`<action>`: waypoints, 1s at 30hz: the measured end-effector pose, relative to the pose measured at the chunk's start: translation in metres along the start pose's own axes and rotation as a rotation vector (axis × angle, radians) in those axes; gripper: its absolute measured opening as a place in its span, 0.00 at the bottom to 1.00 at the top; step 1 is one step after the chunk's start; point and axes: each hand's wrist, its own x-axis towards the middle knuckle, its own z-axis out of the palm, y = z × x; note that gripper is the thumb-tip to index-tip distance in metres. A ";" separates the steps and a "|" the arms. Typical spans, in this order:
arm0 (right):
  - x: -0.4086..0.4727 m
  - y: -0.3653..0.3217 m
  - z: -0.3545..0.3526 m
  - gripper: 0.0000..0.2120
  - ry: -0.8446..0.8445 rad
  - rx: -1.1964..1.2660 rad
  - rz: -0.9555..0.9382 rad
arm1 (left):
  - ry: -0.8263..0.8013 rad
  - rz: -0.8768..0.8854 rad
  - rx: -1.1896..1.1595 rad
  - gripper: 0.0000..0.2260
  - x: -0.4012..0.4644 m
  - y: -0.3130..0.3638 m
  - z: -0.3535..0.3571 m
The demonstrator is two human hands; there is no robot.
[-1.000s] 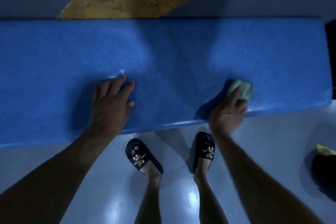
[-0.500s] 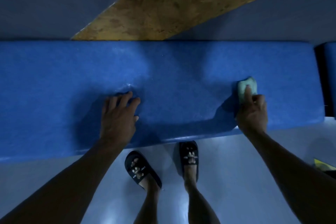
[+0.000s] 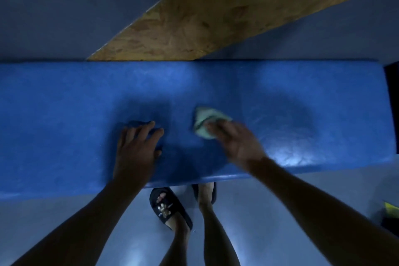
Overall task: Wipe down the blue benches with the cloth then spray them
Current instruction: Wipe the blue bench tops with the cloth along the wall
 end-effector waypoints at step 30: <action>0.051 0.117 -0.025 0.25 0.369 0.116 0.825 | -0.239 -0.061 0.063 0.42 0.042 0.000 -0.026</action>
